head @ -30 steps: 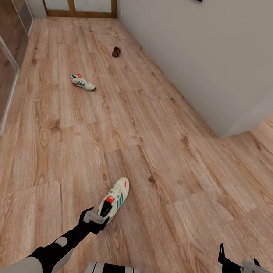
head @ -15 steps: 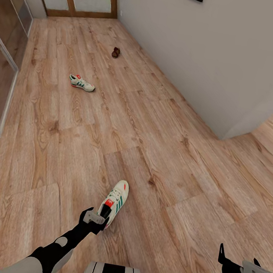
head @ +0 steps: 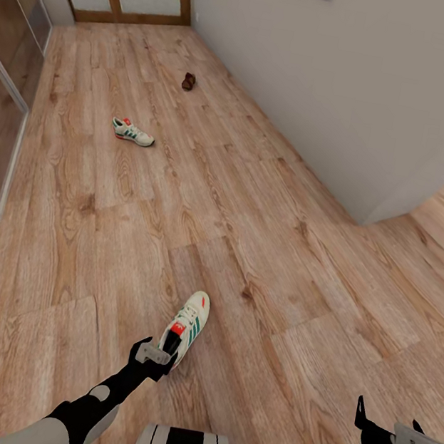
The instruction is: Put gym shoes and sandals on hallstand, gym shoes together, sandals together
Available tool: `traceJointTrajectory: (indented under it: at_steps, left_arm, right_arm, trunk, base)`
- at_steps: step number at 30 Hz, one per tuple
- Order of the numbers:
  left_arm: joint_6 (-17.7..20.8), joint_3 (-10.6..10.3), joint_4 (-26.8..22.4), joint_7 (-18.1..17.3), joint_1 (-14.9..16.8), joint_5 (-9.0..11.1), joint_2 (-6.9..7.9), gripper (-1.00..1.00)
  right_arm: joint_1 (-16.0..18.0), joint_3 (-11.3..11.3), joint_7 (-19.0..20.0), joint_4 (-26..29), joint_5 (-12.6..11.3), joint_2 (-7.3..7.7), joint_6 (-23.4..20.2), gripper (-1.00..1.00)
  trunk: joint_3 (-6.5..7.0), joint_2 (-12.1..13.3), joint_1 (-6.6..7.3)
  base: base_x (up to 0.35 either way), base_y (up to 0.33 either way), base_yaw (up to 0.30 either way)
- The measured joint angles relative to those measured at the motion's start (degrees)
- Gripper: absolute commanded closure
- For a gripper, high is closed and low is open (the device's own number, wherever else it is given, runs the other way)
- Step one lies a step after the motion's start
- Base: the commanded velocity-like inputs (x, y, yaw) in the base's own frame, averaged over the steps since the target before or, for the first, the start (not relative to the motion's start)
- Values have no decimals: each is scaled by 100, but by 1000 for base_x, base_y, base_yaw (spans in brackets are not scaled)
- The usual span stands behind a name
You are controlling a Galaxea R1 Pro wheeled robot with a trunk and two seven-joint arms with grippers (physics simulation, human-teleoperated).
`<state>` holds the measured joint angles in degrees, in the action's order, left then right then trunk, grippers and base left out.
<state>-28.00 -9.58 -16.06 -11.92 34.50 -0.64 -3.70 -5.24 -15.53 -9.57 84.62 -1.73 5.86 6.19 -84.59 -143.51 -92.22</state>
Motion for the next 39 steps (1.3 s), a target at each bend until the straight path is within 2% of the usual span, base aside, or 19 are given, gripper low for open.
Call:
traceJointTrajectory:
  at_steps: [39]
  left_arm:
    - [6,5,0,16,0,-1,1,-100]
  right_arm:
    - [0,0,-1,-4,1,0,-2,-100]
  trunk:
    - [-335,0,0]
  base:
    - [0,0,0]
